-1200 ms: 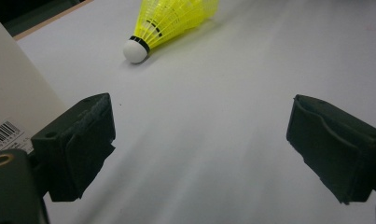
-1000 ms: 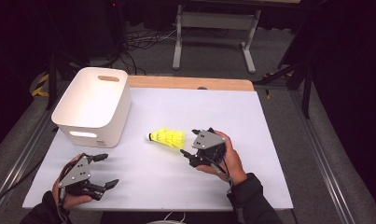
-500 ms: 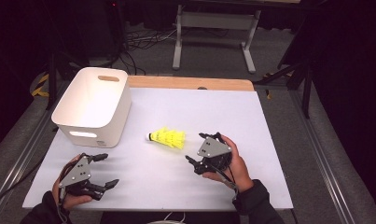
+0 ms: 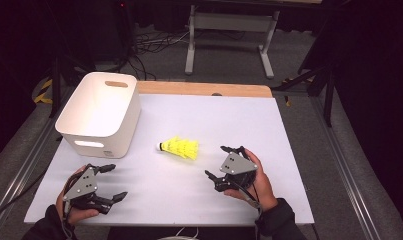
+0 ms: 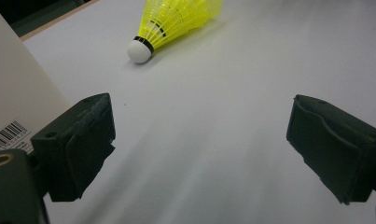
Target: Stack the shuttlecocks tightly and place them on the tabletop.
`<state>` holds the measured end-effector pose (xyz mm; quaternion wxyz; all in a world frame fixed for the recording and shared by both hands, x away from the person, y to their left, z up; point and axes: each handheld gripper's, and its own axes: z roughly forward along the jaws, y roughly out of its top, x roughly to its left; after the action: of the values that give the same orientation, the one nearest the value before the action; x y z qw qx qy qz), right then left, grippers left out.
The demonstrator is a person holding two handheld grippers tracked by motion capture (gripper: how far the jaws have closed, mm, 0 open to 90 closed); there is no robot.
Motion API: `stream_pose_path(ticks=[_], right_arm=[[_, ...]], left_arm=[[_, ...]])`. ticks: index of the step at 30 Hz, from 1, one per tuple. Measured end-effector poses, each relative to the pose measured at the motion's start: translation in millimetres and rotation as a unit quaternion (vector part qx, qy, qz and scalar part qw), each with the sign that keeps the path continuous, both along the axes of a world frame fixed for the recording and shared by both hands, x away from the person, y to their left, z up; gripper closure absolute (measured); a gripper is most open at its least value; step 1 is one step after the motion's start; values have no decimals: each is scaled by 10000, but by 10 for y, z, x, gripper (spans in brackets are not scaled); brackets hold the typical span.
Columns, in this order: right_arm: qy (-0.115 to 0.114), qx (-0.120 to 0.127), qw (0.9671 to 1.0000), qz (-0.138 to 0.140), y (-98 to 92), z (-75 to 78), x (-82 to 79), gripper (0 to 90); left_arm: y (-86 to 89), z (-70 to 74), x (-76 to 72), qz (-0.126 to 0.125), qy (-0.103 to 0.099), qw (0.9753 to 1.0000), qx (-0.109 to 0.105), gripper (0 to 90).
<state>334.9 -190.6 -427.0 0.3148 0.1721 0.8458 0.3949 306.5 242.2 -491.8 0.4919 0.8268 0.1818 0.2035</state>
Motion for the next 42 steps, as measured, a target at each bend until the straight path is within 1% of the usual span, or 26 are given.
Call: stream_pose_path(ticks=[9,20,21,26,28,32,37,41,42], right_arm=[[13,191,9998,-95,-129,-52,-57,140],[-89,386,9991,-149,-281,-127,-134,141],[-89,386,9991,-149,-281,-127,-134,141],[-67,406,9990,-184,-329,-177,-149,144],[-8,443,9988,-196,-354,-198,-160,144],[-25,481,9986,-200,-391,-224,-178,144],[38,609,9979,-238,-450,-258,-190,141],[-39,475,9984,-314,-488,-293,-208,140],[-28,451,9984,-346,-503,-301,-210,140]], left_arm=[[-6,2,-6,22,-22,10000,-23,87],[-4,6,-9,25,-71,10000,-18,86],[-4,5,-11,40,-45,10000,-28,86],[1,8,-13,47,-55,10000,-44,86],[1,8,-11,54,-58,10000,-41,86],[1,9,-9,60,-73,10000,-31,85],[-2,13,-8,64,-104,9999,-6,85],[-1,12,-8,71,-98,9999,-18,85],[-1,12,-8,75,-98,9999,-20,85]])
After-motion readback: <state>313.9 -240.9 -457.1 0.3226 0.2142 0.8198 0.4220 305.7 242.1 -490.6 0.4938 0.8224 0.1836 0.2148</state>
